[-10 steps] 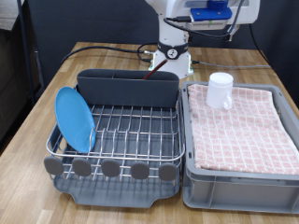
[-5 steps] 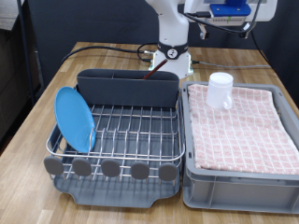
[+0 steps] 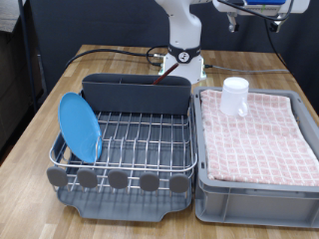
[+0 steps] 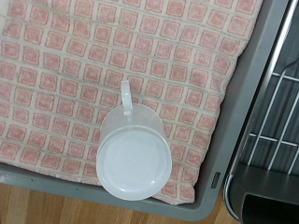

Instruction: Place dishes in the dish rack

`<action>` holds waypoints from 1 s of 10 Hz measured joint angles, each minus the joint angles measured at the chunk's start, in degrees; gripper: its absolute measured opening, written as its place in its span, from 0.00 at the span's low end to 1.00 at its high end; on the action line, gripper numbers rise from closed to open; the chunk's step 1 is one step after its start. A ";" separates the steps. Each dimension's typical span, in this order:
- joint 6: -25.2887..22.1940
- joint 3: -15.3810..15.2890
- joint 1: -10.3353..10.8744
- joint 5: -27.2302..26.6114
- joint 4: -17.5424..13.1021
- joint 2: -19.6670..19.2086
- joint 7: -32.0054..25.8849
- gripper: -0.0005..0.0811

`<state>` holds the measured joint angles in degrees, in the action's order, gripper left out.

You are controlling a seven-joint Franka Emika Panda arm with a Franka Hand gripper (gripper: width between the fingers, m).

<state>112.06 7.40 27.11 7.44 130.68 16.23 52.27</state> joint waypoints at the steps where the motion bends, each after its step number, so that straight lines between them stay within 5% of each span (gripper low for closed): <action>1: -0.03 0.07 -0.01 -0.25 0.01 -0.08 0.00 0.99; 10: 0.97 -2.55 0.22 -2.78 -4.90 -16.93 -2.22 0.99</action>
<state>113.03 4.85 27.33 4.65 125.78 -0.70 50.05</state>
